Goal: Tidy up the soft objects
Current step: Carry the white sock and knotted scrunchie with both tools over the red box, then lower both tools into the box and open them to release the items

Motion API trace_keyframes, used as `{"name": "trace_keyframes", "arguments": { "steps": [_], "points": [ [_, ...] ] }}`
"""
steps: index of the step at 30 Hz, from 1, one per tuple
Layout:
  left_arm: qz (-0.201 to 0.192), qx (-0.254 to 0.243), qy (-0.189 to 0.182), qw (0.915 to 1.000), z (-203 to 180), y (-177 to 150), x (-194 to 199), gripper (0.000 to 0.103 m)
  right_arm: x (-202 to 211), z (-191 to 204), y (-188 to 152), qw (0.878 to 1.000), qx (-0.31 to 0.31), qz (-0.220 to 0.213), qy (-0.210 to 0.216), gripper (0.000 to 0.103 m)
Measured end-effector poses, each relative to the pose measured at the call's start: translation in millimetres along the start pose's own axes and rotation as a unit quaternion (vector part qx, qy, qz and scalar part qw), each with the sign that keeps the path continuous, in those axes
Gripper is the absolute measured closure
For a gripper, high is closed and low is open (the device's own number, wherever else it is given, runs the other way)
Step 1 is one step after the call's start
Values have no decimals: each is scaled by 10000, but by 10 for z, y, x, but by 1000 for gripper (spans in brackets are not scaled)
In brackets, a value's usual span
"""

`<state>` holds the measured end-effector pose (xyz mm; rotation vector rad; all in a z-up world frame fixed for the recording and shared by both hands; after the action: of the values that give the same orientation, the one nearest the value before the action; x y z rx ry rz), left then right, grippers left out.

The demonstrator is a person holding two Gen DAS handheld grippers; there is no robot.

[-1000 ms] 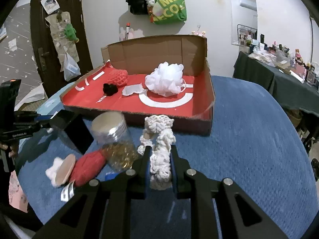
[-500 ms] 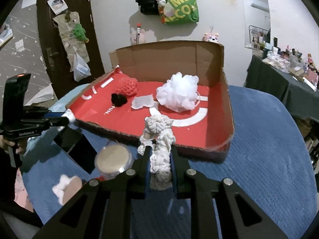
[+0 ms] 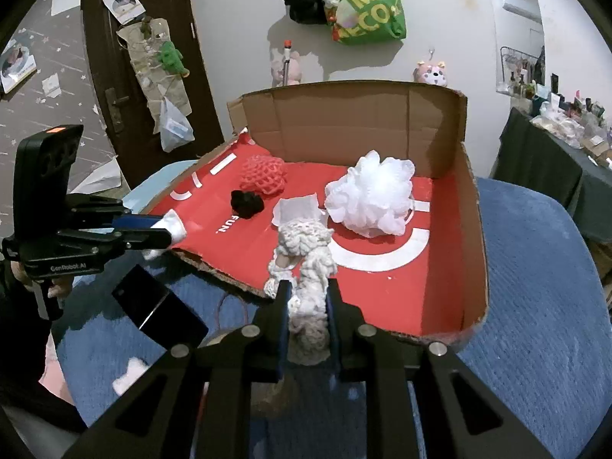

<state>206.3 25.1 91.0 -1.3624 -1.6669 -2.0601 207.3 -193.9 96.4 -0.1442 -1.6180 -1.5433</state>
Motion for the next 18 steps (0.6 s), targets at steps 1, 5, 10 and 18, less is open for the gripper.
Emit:
{"name": "trace_keyframes", "arguments": {
  "steps": [1, 5, 10, 18],
  "points": [
    [3, -3, -6, 10000, 1, 15, -13, 87, -17, -10, 15, 10000, -6, 7, -1, 85],
    [37, 1, -20, 10000, 33, 77, -85, 87, -80, -62, 77, 10000, -47, 43, -2, 85],
    [143, 59, 36, 9999, 129, 128, -182, 87, -213, -178, 163, 9996, -113, 162, -204, 85],
    [587, 195, 381, 9974, 388, 92, -465, 87, -520, -329, 234, 9927, 114, 686, -990, 84]
  ]
}}
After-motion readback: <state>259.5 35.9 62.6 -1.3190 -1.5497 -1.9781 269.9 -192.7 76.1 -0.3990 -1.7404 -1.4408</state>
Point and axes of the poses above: each gripper's, at about its wrist camera, not at the fingertips, and x roughly against the way its jaws point, z to its left, y to its top, the point moved 1 cm from there along -x, roughly the way its jaws point
